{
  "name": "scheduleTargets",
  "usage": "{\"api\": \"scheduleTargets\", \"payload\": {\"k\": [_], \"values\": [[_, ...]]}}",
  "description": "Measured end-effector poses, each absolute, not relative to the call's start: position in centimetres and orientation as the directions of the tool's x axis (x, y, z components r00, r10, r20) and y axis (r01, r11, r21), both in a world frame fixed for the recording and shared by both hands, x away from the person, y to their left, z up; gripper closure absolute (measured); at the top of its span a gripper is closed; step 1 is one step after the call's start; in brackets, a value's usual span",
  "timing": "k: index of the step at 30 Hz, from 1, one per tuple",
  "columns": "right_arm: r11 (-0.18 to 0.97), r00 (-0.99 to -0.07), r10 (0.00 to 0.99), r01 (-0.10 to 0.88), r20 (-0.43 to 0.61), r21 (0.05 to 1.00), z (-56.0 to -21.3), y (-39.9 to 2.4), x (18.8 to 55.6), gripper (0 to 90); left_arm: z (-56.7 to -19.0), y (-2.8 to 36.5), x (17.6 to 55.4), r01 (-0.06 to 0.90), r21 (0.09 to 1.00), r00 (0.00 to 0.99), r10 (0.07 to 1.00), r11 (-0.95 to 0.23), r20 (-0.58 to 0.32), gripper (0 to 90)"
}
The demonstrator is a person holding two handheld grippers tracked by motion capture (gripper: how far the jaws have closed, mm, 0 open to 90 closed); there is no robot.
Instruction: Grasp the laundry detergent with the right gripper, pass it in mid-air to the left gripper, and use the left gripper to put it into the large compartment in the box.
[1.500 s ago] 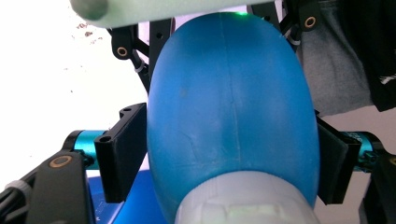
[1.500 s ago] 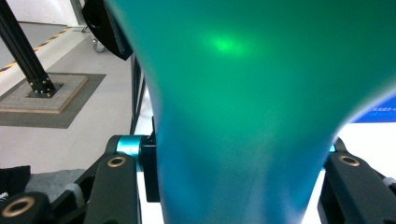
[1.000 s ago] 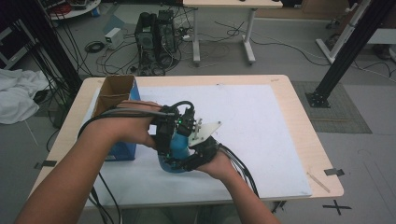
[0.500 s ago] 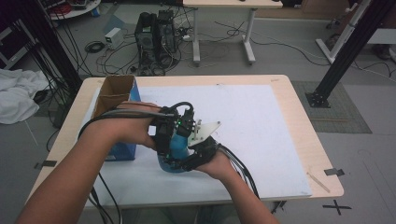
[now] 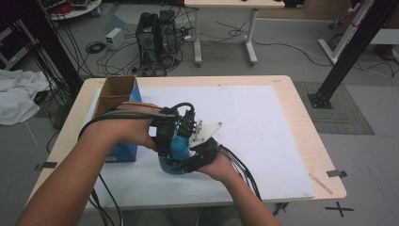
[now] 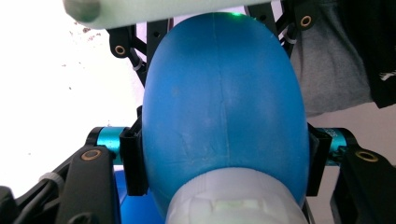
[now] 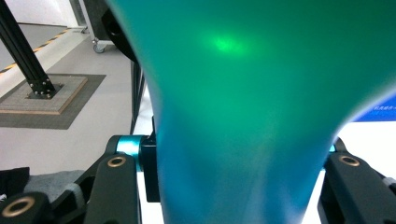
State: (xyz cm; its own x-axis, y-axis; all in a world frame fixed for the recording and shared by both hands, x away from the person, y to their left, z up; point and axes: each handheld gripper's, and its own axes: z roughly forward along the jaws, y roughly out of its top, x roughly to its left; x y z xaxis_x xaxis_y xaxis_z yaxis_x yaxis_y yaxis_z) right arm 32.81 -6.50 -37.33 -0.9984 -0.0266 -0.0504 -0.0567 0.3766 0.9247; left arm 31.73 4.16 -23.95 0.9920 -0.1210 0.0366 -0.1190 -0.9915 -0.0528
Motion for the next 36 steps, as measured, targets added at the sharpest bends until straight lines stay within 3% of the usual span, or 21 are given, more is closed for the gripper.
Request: {"api": "scheduleTargets", "payload": {"k": [2,4,9,22,24,26,28,30,36], "values": [[0.359,-0.996,-0.035,-0.093,-0.087,0.928,-37.3,-6.4,33.0,44.9,-24.0,4.1,31.7,-0.116,-0.056,0.992,-0.119,-0.992,0.040,36.7],[0.383,-0.999,-0.018,-0.037,-0.032,0.923,-37.3,-6.6,32.6,44.9,-24.0,4.1,31.6,-0.116,-0.058,0.992,-0.119,-0.992,0.045,36.8],[0.399,-1.000,-0.008,-0.004,-0.001,0.917,-37.3,-6.7,32.4,45.0,-24.0,4.1,31.6,-0.120,-0.066,0.991,-0.123,-0.991,0.053,37.3],[0.392,-1.000,-0.018,-0.019,-0.013,0.920,-37.1,-6.9,32.6,43.1,-23.8,3.7,31.5,-0.081,-0.075,0.994,-0.086,-0.994,0.062,38.3],[0.381,-0.998,-0.016,-0.061,-0.059,0.923,-37.2,-6.8,32.7,38.9,-23.7,3.6,31.5,-0.086,-0.070,0.994,-0.090,-0.994,0.059,38.3],[0.395,-0.999,-0.013,-0.040,-0.038,0.918,-37.2,-6.8,32.7,32.1,-23.4,3.6,31.5,-0.083,-0.070,0.994,-0.088,-0.994,0.066,38.3],[0.405,-1.000,-0.006,-0.014,-0.012,0.914,-37.2,-7.0,32.4,30.1,-23.3,3.6,31.6,-0.077,-0.071,0.995,-0.081,-0.994,0.062,38.3],[0.354,-0.998,-0.012,-0.065,-0.065,0.933,-37.0,-7.1,32.6,28.0,-23.2,3.8,31.5,-0.045,-0.070,0.997,-0.049,-0.996,0.059,38.3],[0.377,-0.999,0.034,-0.016,-0.031,0.926,-36.5,-8.4,32.4,23.0,-23.0,4.2,32.2,-0.045,-0.078,0.998,-0.049,-0.996,0.050,38.2]]}}
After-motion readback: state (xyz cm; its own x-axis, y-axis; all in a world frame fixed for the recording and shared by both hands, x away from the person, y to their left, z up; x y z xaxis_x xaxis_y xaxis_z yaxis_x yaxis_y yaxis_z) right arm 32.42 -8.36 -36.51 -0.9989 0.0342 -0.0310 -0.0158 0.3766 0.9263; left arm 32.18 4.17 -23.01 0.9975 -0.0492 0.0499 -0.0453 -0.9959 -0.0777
